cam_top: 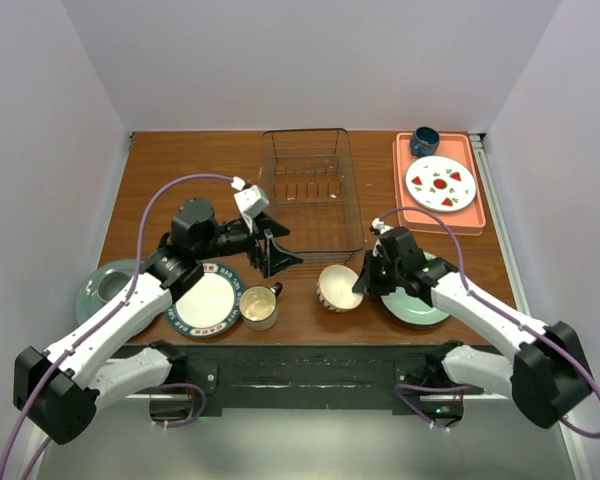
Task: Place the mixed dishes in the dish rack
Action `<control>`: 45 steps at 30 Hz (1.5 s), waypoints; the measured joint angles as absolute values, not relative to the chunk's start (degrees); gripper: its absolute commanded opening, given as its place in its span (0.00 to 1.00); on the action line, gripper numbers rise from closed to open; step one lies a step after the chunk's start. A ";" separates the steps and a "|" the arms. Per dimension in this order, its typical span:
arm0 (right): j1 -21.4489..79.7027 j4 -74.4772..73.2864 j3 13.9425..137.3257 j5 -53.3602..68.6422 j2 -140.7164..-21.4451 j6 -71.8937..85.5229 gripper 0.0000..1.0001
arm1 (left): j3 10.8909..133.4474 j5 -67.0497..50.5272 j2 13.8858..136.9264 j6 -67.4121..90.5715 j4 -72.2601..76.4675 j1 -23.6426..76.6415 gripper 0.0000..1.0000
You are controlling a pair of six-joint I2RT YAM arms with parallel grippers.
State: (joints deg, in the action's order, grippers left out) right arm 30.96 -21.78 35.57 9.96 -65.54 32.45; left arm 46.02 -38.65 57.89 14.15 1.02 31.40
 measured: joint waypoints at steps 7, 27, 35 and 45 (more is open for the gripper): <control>30.96 -27.83 42.74 11.73 -60.03 30.76 0.00 | 46.68 -38.65 60.49 12.99 2.13 37.10 0.92; 30.96 -41.63 73.95 0.73 -79.11 26.35 0.00 | 62.52 -18.68 79.02 -5.28 -6.83 55.86 0.84; 30.98 -44.38 74.81 -0.73 -79.61 25.93 0.00 | 62.52 -5.19 79.92 -9.78 -8.54 57.82 0.80; 31.00 -46.57 76.88 -1.28 -81.19 24.56 0.00 | 65.28 2.28 84.49 -13.69 -8.95 58.33 0.64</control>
State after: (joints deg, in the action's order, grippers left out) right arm 31.00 -46.57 76.88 -1.28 -81.19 24.56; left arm 65.28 2.28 84.49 -13.69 -8.95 58.33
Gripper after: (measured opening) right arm 0.047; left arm 0.675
